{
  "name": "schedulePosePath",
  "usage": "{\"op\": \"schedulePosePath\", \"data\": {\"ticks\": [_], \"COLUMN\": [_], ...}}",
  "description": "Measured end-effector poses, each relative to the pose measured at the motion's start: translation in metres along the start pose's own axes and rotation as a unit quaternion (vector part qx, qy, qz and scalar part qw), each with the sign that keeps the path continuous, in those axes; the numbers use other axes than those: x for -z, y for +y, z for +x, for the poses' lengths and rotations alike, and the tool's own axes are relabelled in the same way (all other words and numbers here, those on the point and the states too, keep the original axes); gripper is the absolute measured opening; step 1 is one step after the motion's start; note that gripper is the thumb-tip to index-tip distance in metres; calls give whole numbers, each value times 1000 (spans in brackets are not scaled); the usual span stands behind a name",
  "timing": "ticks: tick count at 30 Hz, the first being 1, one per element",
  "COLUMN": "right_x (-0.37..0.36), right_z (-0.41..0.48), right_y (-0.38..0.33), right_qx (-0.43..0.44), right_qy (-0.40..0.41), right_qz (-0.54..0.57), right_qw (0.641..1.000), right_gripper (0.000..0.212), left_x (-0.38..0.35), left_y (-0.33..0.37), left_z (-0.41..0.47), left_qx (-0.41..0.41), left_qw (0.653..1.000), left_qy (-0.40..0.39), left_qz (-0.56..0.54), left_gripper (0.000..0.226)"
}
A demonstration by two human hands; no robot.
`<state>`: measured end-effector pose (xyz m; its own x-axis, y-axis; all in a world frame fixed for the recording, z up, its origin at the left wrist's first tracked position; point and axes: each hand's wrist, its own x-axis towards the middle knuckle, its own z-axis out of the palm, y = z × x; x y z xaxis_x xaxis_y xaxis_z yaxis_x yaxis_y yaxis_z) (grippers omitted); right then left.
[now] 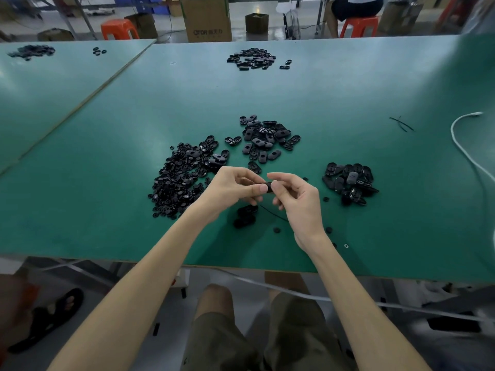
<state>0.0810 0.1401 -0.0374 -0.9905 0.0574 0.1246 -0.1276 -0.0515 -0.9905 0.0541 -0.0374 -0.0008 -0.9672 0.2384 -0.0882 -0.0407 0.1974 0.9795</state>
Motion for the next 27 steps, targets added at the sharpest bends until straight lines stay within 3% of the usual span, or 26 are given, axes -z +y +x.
{"op": "schedulePosePath", "data": {"ticks": [13, 27], "right_x": [0, 1], "right_z": [3, 0], "right_y": [4, 1], "right_qx": [-1, -2], "right_qy": [20, 6], "right_qz": [-2, 0], "right_qw": [1000, 1000], "right_gripper": [10, 13], "left_x": [10, 0], "left_y": [-5, 4], "left_z": [0, -3], "left_qx": [88, 60], "left_qw": [980, 993], "left_qy": [-66, -41], "left_qz": [-166, -92], "left_gripper": [20, 22]}}
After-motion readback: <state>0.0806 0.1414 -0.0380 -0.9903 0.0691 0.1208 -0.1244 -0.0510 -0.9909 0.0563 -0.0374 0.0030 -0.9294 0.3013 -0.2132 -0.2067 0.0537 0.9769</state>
